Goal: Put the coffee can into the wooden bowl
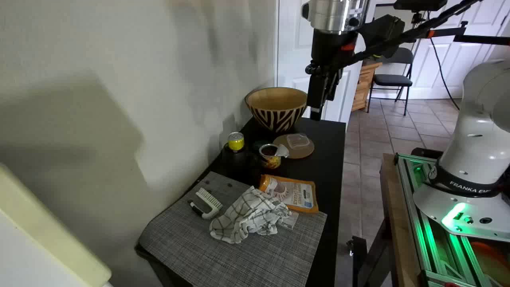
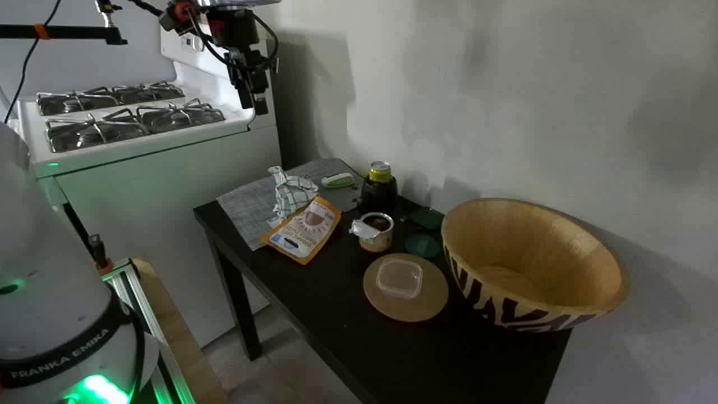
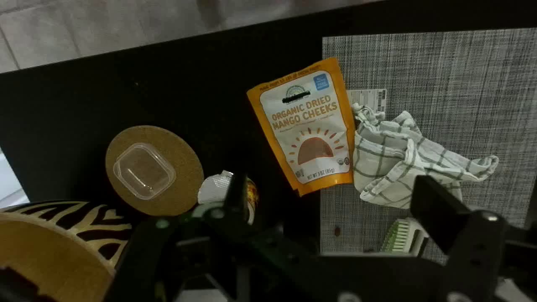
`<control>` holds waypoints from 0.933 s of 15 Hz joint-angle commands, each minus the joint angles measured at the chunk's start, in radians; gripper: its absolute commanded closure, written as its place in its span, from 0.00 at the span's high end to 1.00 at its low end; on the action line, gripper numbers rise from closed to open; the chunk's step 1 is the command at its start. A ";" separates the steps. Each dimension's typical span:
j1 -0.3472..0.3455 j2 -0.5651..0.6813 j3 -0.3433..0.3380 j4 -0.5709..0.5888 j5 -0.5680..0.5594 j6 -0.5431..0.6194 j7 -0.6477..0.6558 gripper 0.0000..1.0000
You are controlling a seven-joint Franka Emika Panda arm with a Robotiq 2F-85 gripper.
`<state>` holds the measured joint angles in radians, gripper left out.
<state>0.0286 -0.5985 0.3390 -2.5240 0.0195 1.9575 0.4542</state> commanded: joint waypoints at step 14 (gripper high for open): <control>-0.012 0.310 -0.416 0.072 0.044 0.115 -0.629 1.00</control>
<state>0.0417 -0.4264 -0.0089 -2.5526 0.0790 2.1531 -0.0405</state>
